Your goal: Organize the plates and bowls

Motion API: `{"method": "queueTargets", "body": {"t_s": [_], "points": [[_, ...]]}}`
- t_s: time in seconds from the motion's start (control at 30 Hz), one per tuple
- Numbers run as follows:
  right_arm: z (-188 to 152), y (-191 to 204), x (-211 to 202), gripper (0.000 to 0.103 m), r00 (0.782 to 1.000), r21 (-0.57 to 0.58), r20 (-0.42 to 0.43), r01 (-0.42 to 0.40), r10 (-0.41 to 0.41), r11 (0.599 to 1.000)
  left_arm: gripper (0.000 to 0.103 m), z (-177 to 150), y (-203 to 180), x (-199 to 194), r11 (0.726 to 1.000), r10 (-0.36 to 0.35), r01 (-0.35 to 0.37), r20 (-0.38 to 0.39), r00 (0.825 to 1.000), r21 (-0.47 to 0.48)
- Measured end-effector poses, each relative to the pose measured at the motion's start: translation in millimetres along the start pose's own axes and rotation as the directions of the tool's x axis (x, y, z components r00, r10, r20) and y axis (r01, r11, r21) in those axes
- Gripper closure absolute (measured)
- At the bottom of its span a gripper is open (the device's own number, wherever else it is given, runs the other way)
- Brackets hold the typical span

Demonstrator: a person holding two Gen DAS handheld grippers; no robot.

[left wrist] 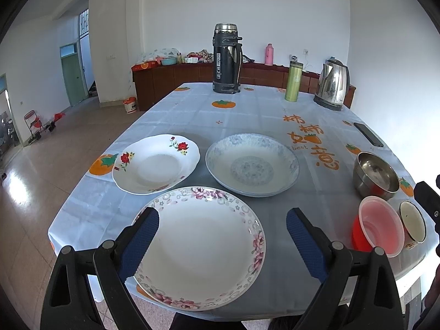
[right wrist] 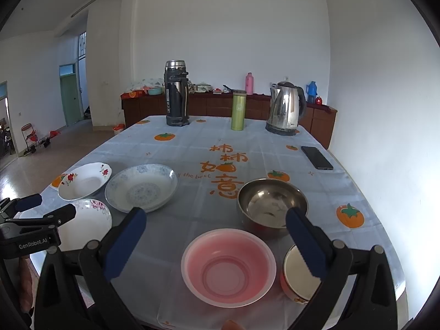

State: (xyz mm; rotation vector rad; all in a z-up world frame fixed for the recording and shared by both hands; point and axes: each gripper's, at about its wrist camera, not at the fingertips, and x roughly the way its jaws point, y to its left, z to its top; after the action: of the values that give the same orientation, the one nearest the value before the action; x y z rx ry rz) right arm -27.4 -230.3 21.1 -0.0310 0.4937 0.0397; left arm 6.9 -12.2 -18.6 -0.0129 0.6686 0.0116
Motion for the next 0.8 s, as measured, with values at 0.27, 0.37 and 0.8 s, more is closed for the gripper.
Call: {"method": "queueTargets", "body": {"t_s": [0.27,0.37,0.8], "points": [[-0.3,-0.4,0.4,0.0,1.0,0.0,-0.002,0.0,0.0,1.0,0.008,-0.1,0.1,0.0,1.0,0.0,0.0,0.001,1.0,-0.001],[-0.8,-1.1,0.6,0.0,1.0,0.001,-0.003,0.0,0.0,1.0,0.008,0.1,0.1,0.0,1.0,0.001,-0.001,0.002,1.0,0.0],[-1.4,-1.1,0.9,0.0,1.0,0.0,-0.004,0.001,-0.001,1.0,0.008,-2.3,0.1,0.9,1.0,0.003,-0.003,0.006,1.0,0.002]]}}
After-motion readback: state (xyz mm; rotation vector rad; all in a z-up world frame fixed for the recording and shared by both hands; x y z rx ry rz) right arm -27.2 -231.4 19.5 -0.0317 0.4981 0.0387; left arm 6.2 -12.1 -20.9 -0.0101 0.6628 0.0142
